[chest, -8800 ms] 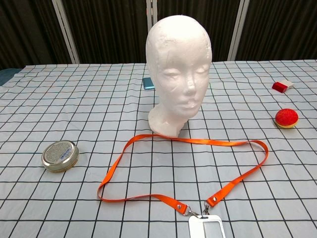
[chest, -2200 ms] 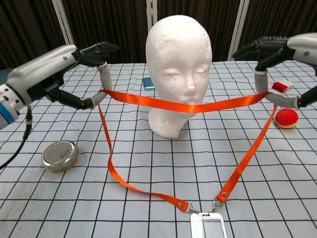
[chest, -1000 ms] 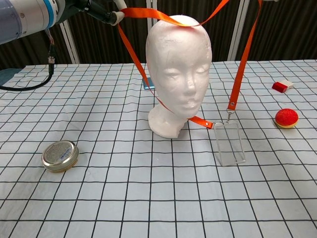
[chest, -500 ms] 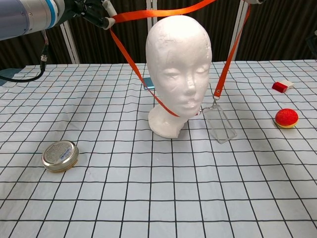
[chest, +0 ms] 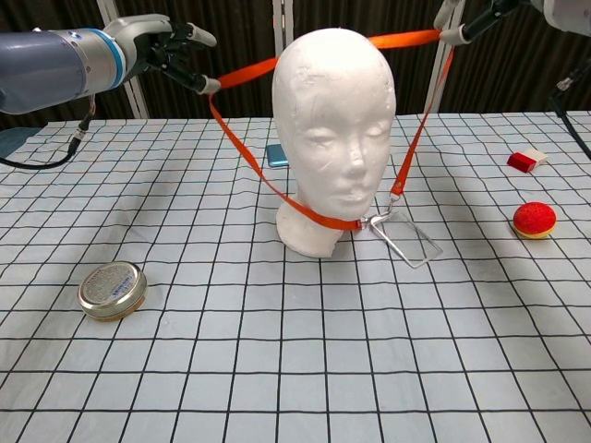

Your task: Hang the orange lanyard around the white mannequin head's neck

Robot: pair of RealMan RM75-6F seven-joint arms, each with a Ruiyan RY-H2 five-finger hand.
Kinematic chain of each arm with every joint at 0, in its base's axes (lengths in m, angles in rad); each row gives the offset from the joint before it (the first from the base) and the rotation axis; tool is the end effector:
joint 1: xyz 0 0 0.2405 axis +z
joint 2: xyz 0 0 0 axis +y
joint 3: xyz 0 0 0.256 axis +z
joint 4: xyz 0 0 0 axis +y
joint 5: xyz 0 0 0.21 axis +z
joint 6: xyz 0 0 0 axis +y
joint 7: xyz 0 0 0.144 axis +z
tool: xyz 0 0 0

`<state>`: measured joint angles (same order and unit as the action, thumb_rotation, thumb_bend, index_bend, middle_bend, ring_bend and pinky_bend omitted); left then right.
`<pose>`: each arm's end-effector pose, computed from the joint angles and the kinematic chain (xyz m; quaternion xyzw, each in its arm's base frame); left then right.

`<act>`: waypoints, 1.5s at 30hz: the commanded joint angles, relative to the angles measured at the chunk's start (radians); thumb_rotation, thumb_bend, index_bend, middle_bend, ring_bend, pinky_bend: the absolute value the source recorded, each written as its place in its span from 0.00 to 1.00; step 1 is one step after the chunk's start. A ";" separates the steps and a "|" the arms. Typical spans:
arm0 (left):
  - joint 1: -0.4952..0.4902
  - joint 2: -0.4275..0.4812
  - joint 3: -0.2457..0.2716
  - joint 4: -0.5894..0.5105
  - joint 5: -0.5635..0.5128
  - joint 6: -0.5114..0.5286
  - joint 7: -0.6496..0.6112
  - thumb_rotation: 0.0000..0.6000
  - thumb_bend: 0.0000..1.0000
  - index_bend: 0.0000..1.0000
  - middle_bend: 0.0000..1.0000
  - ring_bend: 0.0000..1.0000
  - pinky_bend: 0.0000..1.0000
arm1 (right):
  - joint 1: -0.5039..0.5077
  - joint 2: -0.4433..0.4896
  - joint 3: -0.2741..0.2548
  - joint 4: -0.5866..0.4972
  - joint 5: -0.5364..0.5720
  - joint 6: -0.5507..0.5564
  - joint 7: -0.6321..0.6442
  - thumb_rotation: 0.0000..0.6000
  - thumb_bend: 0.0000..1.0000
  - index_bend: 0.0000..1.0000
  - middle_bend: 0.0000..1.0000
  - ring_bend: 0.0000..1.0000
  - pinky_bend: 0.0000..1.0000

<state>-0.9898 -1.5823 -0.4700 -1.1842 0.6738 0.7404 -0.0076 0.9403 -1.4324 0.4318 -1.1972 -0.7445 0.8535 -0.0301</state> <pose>-0.0980 0.4658 0.0272 -0.5354 -0.5819 -0.4825 0.3768 -0.1341 -0.4777 0.1029 0.5365 -0.4884 0.4925 0.4807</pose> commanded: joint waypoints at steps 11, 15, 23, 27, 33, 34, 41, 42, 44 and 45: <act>0.005 0.001 0.010 0.054 0.076 -0.010 -0.059 1.00 0.00 0.00 0.00 0.00 0.00 | 0.002 -0.030 -0.022 0.087 -0.042 -0.010 -0.027 1.00 0.08 0.05 0.00 0.00 0.00; 0.010 0.022 0.012 0.028 0.062 -0.011 -0.047 1.00 0.00 0.00 0.00 0.00 0.00 | -0.012 -0.017 -0.026 0.070 -0.041 0.006 -0.046 1.00 0.08 0.05 0.00 0.00 0.00; 0.047 0.154 0.047 -0.111 0.059 -0.097 -0.047 1.00 0.00 0.00 0.00 0.00 0.00 | -0.082 0.082 -0.077 -0.060 -0.101 0.061 -0.103 1.00 0.08 0.06 0.00 0.00 0.00; 0.084 0.188 0.070 -0.162 0.105 -0.027 -0.035 1.00 0.00 0.00 0.00 0.00 0.00 | -0.130 0.139 -0.105 -0.129 -0.146 0.091 -0.105 1.00 0.08 0.06 0.00 0.00 0.00; 0.181 0.255 0.129 -0.263 0.236 0.180 0.028 1.00 0.00 0.00 0.00 0.00 0.00 | -0.225 0.241 -0.154 -0.240 -0.219 0.128 -0.064 1.00 0.16 0.06 0.00 0.00 0.00; 0.197 0.271 0.140 -0.285 0.251 0.208 0.045 1.00 0.00 0.00 0.00 0.00 0.00 | -0.241 0.257 -0.163 -0.256 -0.233 0.131 -0.055 1.00 0.21 0.06 0.00 0.00 0.00; 0.320 0.389 0.228 -0.477 0.306 0.387 0.188 1.00 0.00 0.00 0.00 0.00 0.00 | -0.339 0.346 -0.243 -0.347 -0.345 0.140 0.019 1.00 0.64 0.08 0.00 0.00 0.00; 0.337 0.402 0.241 -0.504 0.312 0.410 0.206 1.00 0.00 0.00 0.00 0.00 0.00 | -0.349 0.356 -0.258 -0.358 -0.364 0.134 0.030 1.00 0.69 0.08 0.00 0.00 0.00; 0.379 0.431 0.274 -0.569 0.327 0.466 0.249 1.00 0.00 0.00 0.00 0.00 0.00 | -0.371 0.380 -0.297 -0.378 -0.420 0.114 0.059 1.00 0.76 0.09 0.00 0.00 0.00; 0.402 0.444 0.292 -0.602 0.337 0.498 0.276 1.00 0.00 0.00 0.00 0.00 0.00 | -0.380 0.389 -0.315 -0.383 -0.453 0.107 0.077 1.00 0.81 0.09 0.00 0.00 0.00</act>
<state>-0.6518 -1.1872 -0.2312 -1.7043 0.9781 1.1644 0.1998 0.5920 -1.0753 0.1653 -1.5530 -1.1299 0.9819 0.0044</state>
